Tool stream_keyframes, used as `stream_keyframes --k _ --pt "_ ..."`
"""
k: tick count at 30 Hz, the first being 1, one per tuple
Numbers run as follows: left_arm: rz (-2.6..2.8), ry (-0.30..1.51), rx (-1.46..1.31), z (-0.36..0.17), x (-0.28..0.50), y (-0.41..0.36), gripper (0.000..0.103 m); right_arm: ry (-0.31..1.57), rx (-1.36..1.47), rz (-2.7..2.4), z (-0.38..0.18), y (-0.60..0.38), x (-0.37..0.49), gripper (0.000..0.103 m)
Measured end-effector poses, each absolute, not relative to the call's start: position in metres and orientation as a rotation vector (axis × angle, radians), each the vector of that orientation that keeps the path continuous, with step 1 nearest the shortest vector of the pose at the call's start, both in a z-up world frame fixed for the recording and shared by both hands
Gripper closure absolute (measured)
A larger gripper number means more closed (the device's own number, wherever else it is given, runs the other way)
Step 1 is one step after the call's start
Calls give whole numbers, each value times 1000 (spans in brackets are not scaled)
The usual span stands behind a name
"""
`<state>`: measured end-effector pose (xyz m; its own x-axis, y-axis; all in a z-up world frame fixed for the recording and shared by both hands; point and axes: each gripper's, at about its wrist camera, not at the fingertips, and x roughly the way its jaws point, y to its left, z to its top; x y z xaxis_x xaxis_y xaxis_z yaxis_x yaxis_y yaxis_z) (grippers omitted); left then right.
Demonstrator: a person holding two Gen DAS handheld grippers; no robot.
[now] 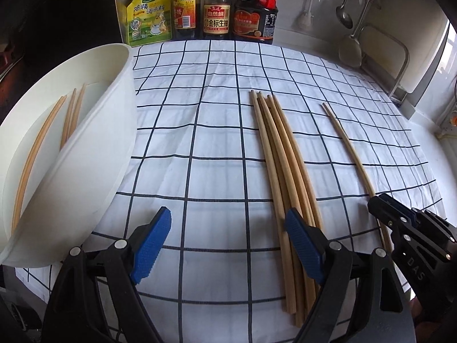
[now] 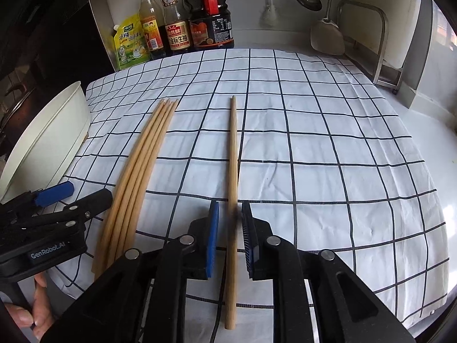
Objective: Organize utensils
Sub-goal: 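Close the right tool on a loose chopstick while the left tool closes on another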
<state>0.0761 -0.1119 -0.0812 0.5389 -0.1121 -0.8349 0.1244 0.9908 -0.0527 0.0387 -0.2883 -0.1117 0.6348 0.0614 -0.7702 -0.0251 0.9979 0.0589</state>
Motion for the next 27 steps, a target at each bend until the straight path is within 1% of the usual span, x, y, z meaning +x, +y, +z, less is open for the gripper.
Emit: stream_keyframes --k 5,9,15,20,22,27 --pt "-124 993 28 -83 80 -114 20 879 49 49 -112 -290 39 87" --pt "-117 1002 31 -85 79 -112 18 877 53 47 -111 -293 40 84" --pt "-80 1010 63 -88 80 -112 16 873 39 36 -112 -292 40 84" --pt "-68 1021 89 -87 89 -115 13 877 27 26 -111 -291 44 84" --pt "-64 1024 96 -88 94 -116 11 883 -2 24 -111 -288 49 80" --pt "-71 1029 66 -90 100 -116 11 883 -69 4 -112 -277 62 80"
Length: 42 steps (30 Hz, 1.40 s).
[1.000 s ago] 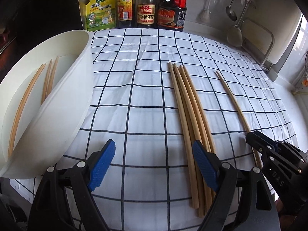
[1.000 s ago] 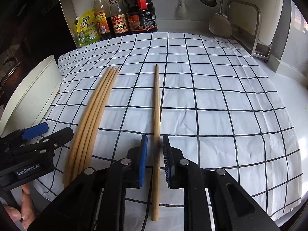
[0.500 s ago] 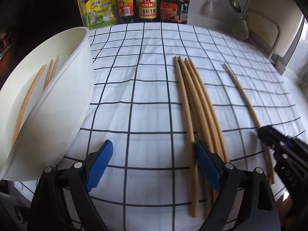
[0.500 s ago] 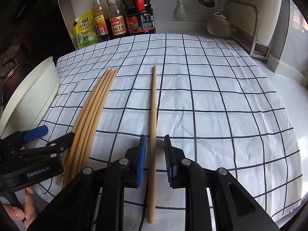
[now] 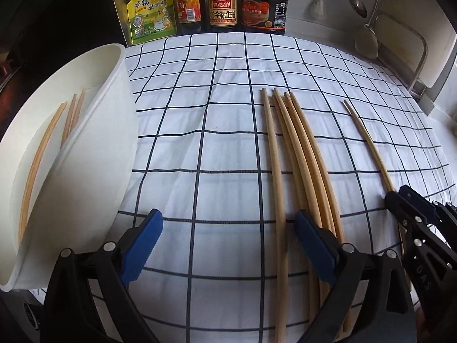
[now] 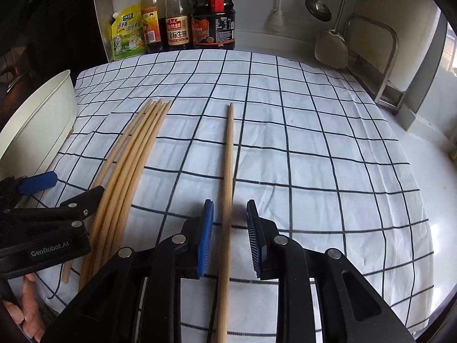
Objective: Organize utensils
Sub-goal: 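Close the right tool on a loose chopstick while the left tool closes on another, then lift both held chopsticks and carry them over the cream basin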
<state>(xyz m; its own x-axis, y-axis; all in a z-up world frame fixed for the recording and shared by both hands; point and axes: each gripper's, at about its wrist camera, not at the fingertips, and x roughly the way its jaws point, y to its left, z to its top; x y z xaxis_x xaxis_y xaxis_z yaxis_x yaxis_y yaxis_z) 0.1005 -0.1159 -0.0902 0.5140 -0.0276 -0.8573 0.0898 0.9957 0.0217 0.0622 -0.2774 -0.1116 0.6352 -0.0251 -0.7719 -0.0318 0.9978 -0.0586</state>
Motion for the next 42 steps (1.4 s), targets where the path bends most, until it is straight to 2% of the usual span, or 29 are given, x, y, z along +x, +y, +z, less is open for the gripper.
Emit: stream_keyframes --k 2,5,11,13,16,28,42 --pt "-76 1027 67 -91 102 -116 11 879 -83 6 -112 -276 62 80" --pt "-89 1024 53 -91 102 -116 17 877 -101 15 -113 -274 61 82" --pt "-131 987 70 -86 94 -128 51 878 -131 34 -114 -267 57 95" --pt "-141 976 69 -86 89 -131 71 875 -136 34 -114 -266 56 96" --pt "-163 978 68 -85 86 -134 95 874 -130 36 -113 -267 55 96" --pt "-225 990 -11 -72 77 -118 96 851 -14 41 -97 -276 48 97" --pt "-310 833 -57 5 51 -85 96 733 48 84 -34 -246 37 97"
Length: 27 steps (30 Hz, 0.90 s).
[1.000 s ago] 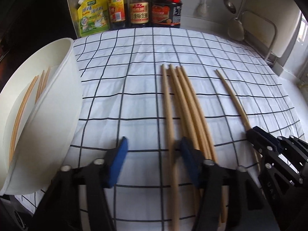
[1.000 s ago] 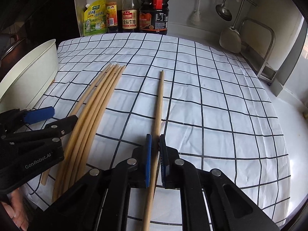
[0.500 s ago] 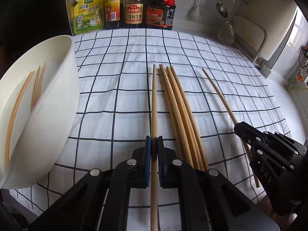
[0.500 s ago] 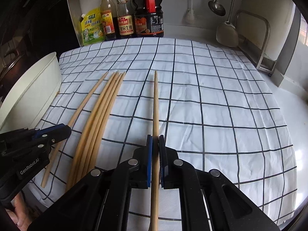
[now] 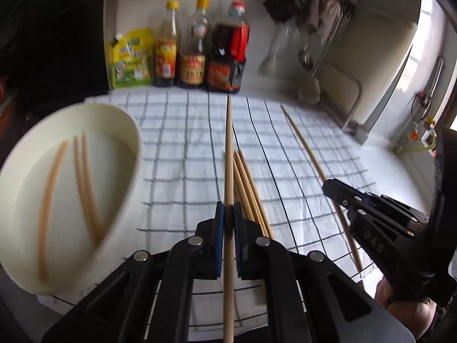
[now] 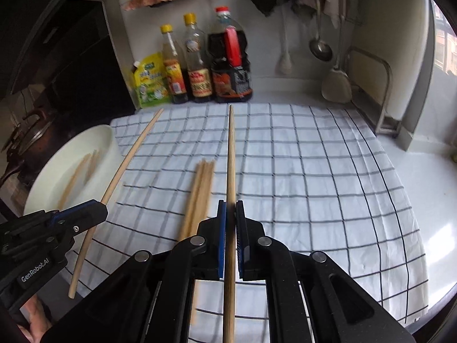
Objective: Organize utensils
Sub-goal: 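Lift both held chopsticks and carry them over the cream basin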
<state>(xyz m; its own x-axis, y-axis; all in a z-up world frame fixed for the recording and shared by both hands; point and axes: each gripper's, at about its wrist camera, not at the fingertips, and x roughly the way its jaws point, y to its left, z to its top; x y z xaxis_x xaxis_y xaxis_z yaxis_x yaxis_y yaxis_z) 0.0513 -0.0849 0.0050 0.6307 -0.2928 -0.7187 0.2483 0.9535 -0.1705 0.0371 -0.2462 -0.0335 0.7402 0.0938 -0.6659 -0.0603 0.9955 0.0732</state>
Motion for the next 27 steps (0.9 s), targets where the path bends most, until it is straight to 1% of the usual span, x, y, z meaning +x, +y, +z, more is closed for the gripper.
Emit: stream_keyframes --k 7,13,20,27 --pt "-240 754 -84 39 53 -16 96 696 14 186 -6 -180 51 97" --pt "-149 749 -101 40 57 46 96 694 -22 313 2 -102 71 97" --pt "-49 788 -139 24 74 111 96 782 -80 445 -23 -12 99 97" --pt "-22 858 -154 -2 94 142 96 873 -124 476 -57 31 117 97"
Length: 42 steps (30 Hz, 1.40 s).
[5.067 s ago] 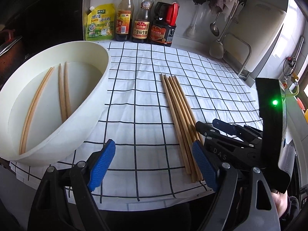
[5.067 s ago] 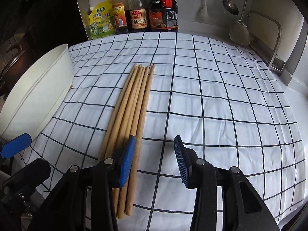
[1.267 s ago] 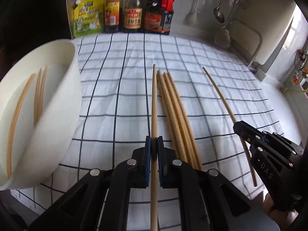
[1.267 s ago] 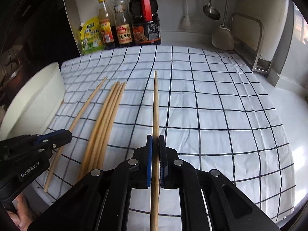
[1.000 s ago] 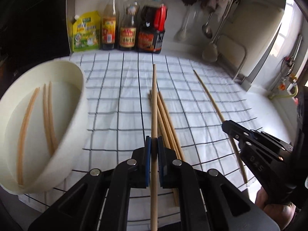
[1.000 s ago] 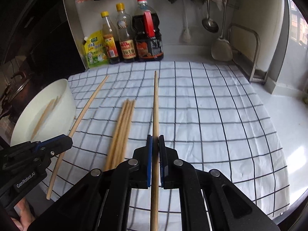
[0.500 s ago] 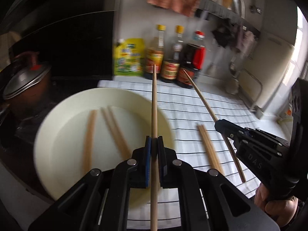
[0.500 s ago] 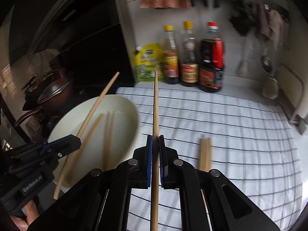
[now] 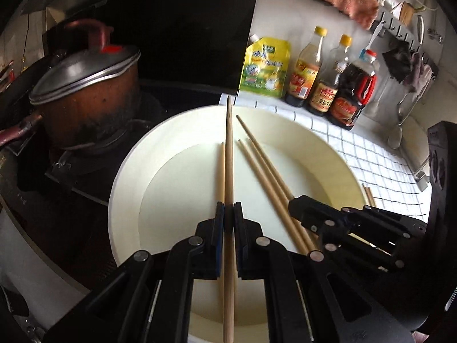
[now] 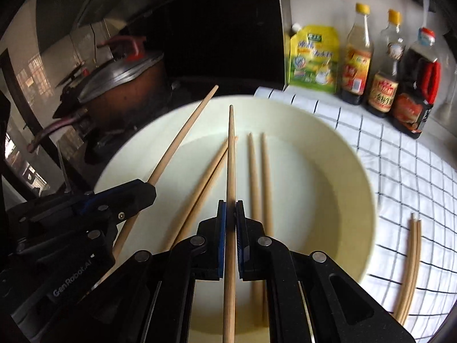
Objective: Organize utensils
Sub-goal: 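Lift both held chopsticks and carry them over the cream basin, then lower both chopsticks into the basin and open both tools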
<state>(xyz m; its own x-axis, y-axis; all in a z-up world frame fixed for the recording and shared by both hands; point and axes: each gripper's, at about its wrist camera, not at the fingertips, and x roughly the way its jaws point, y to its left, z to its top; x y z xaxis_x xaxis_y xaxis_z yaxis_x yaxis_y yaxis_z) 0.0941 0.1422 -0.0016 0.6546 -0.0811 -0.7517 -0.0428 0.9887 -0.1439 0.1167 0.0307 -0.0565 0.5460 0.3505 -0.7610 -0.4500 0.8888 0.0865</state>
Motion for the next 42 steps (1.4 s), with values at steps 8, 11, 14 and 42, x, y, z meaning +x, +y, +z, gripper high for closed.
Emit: stream_keyframes --k 8,11,14,42 --pt "-23 910 -159 -21 103 146 95 914 -111 456 -71 30 127 97" --pt "-21 917 -157 -24 104 144 95 900 -105 444 -70 26 126 97" --pt "-11 911 -161 -23 103 145 84 894 -101 434 -69 24 126 96" --pt "-67 823 -176 11 56 106 37 770 -65 317 -27 -48 57 87"
